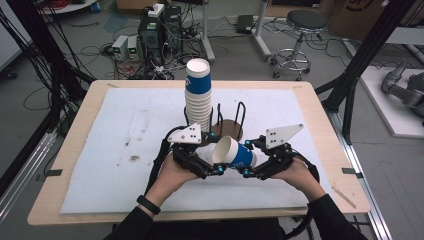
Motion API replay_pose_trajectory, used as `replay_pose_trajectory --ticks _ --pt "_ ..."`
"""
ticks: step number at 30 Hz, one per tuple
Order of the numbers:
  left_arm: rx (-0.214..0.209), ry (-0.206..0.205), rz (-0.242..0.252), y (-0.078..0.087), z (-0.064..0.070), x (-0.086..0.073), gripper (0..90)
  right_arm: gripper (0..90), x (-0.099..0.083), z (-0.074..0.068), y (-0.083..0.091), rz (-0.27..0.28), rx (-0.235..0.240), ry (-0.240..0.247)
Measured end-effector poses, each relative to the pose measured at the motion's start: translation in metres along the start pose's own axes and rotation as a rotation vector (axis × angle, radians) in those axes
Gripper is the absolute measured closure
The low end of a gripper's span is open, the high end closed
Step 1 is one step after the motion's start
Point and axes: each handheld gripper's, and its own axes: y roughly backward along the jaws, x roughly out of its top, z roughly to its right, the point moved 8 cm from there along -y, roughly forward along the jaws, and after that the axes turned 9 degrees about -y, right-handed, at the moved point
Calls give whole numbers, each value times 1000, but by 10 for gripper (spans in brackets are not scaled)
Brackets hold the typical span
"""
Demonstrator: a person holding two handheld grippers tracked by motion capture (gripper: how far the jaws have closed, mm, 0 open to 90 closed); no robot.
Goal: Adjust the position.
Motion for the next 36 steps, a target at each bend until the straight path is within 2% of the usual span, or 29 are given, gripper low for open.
replay_pose_trajectory --ticks 3,9,10,13,18,20,21,24,25,27,29,30,33,34,36 --pt "-16 42 64 1 0 4 92 284 2 0 1 22 10 -5" --pt "-38 56 74 -1 1 4 97 284 3 -3 -1 31 19 0" --pt "-48 48 87 0 2 6 178 285 2 -2 -2 34 13 -1" --pt "-48 40 86 0 2 7 186 284 3 -2 -2 37 15 1" --pt "-52 15 49 1 3 7 194 279 1 -2 -3 23 17 -4" --pt "-39 -21 4 0 4 7 195 252 0 -2 -4 4 6 1" --pt "-39 -21 4 0 4 7 196 238 -1 -2 -4 -8 6 0" --pt "-40 -52 -49 0 5 7 197 224 1 -3 -3 -10 -6 9" --pt "-39 -62 -71 0 5 7 197 224 1 -4 -3 -19 -11 19" --pt "-40 -87 -119 1 6 6 197 224 -2 -4 -4 -70 -32 50" --pt "-39 -108 -155 1 6 6 198 223 -2 -4 -6 -80 -41 54" --pt "-45 -119 -169 1 7 9 199 223 -6 -4 -11 -109 -46 57" --pt "-45 -129 -172 1 7 11 199 226 -9 -3 -16 -132 -54 56" --pt "-49 -133 -171 1 8 13 199 290 -10 -3 -20 -139 -55 66" --pt "-40 -137 -162 1 8 15 187 294 -10 -3 -21 -118 -50 69"
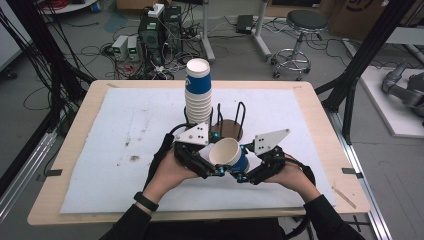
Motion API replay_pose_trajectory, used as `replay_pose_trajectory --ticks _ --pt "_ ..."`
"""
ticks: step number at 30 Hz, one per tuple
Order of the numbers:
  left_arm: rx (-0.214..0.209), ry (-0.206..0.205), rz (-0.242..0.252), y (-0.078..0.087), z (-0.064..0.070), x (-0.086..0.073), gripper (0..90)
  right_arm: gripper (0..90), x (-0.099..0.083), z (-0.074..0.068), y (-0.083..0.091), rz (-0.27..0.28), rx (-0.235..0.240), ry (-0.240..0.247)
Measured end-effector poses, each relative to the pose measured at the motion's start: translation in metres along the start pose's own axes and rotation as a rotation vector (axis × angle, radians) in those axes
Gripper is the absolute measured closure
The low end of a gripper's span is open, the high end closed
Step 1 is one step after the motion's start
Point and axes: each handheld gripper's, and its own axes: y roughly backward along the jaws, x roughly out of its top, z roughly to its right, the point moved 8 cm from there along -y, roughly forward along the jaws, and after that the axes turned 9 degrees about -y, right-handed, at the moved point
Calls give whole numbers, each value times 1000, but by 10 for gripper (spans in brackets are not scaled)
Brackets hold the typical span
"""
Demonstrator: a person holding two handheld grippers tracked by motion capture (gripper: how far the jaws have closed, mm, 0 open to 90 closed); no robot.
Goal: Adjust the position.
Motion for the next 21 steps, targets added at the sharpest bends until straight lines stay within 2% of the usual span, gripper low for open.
replay_pose_trajectory --ticks 1,2,3,5,6,7,8,9,11,12,13,16,21 --pt "2 6 13 0 0 1 175 296 1 0 1 15 10 -5" --pt "18 35 72 1 -2 6 164 296 2 0 2 31 18 -10" --pt "18 35 72 1 -2 6 156 296 2 0 2 31 18 -10" --pt "34 59 162 2 -3 11 153 297 6 0 5 88 39 -29" --pt "40 88 223 2 -4 15 147 298 10 -2 7 132 51 -53" --pt "40 88 223 2 -4 15 145 298 10 -2 7 132 51 -53" --pt "41 98 251 3 -4 16 145 298 12 -2 7 168 59 -53" --pt "40 116 282 3 -4 18 145 298 12 -2 7 168 59 -53" --pt "41 139 326 4 -6 19 144 298 14 -1 7 218 66 -68" --pt "39 154 347 4 -6 20 144 298 14 -1 7 218 66 -68" --pt "36 162 361 4 -7 20 145 298 15 -2 7 243 75 -84" --pt "37 177 388 4 -8 20 145 299 17 -2 6 267 83 -101" --pt "48 186 402 3 -9 21 150 298 17 -2 4 289 93 -118"
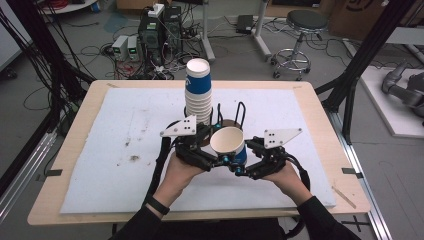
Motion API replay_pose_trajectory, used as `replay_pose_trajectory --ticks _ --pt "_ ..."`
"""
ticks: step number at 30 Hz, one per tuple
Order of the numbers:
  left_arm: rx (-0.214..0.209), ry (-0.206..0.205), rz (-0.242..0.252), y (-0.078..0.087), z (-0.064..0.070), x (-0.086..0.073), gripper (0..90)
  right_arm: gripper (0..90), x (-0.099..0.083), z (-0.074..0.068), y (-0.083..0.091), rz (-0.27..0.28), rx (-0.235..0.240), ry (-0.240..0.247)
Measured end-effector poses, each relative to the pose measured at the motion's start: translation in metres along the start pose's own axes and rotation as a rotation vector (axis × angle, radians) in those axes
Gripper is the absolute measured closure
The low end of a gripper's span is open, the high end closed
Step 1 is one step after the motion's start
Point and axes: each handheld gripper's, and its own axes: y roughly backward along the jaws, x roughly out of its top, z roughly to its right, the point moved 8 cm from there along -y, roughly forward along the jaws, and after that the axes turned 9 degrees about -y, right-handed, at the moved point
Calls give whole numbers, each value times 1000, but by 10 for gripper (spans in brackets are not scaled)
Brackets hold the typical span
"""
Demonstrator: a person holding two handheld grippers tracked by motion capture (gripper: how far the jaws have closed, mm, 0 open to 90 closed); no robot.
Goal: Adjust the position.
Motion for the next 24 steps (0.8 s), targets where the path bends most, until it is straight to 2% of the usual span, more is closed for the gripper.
replay_pose_trajectory --ticks 1,5,9,10,11,15,19,20,24 --pt "-1 2 7 0 0 0 159 299 -1 0 -1 5 3 -14" --pt "1 -5 1 1 0 0 176 298 -1 0 -2 8 7 -10" --pt "0 -15 -27 2 -1 -3 190 286 -3 1 -4 -6 -7 -15" --pt "9 -30 -37 2 -1 -3 193 265 -3 1 -3 -13 -21 -8" --pt "11 -36 -42 3 -1 -3 197 222 -2 1 -2 -28 -60 18" --pt "14 -57 -73 6 -3 -1 202 221 2 0 1 -23 -80 42" --pt "-1 -72 -81 5 0 2 205 221 0 0 -2 -41 -80 36" --pt "-3 -78 -85 4 1 3 205 277 -2 -1 -7 -45 -79 40" --pt "4 -83 -71 -1 5 5 180 307 -4 -3 -11 -38 -51 38"
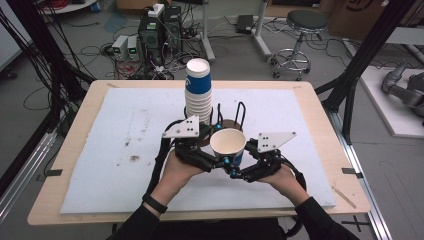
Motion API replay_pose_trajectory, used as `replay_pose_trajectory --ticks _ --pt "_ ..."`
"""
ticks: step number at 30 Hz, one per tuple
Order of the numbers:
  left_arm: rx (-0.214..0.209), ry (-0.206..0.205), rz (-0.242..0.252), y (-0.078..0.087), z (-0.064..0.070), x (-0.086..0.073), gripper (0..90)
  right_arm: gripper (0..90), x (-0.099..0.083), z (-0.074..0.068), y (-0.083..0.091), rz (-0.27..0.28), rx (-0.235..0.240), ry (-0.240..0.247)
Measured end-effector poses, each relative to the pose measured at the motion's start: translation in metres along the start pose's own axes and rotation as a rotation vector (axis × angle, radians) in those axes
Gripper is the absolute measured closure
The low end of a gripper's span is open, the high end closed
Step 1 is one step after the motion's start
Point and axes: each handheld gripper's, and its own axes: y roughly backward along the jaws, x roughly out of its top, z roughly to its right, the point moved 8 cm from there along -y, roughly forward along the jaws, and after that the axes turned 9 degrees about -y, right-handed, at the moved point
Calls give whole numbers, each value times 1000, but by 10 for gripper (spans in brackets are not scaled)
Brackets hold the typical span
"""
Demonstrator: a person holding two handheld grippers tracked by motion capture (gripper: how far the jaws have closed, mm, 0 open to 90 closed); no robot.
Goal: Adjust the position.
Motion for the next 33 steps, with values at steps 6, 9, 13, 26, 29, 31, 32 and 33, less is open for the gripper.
replay_pose_trajectory --ticks 6,9,13,26,29,31,32,33 --pt "6 7 42 0 1 4 164 309 3 -3 -1 55 29 -16" --pt "3 9 48 -1 1 4 161 309 4 -4 -1 65 34 -20" --pt "-12 17 47 -2 2 3 165 308 5 -4 0 74 37 -17" --pt "-19 29 44 -2 2 2 190 308 4 -3 1 73 22 -3" --pt "-20 19 31 -3 2 0 204 306 3 -3 -1 65 20 -6" --pt "-21 16 29 -3 2 -1 210 297 1 -2 -2 50 15 -5" --pt "-22 14 28 -3 2 -1 210 297 1 -2 -2 50 15 -5" --pt "-21 13 28 -3 2 -2 214 270 2 -3 -2 52 13 -11"
